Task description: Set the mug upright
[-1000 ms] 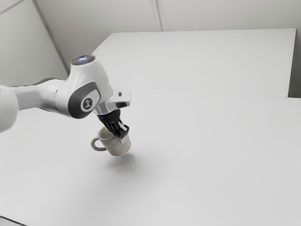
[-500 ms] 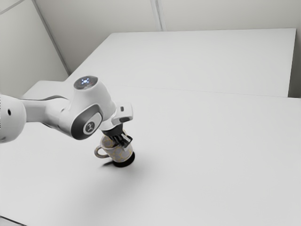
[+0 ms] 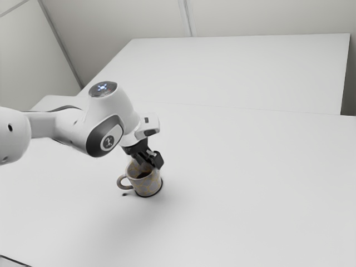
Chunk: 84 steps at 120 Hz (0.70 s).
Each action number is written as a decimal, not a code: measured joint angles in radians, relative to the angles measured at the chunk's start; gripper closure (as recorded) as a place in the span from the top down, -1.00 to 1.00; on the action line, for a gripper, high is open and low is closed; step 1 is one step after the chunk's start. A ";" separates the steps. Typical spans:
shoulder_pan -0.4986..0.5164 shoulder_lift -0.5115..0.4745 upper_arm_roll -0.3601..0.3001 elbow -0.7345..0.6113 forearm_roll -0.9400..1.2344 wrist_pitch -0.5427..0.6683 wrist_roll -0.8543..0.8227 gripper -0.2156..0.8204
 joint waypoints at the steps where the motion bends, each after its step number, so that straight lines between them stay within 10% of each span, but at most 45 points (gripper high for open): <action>1: 0.000 0.000 0.000 0.009 0.000 -0.009 -0.001 0.22; 84: 0.016 0.121 0.014 0.691 -0.008 -0.778 -0.090 0.57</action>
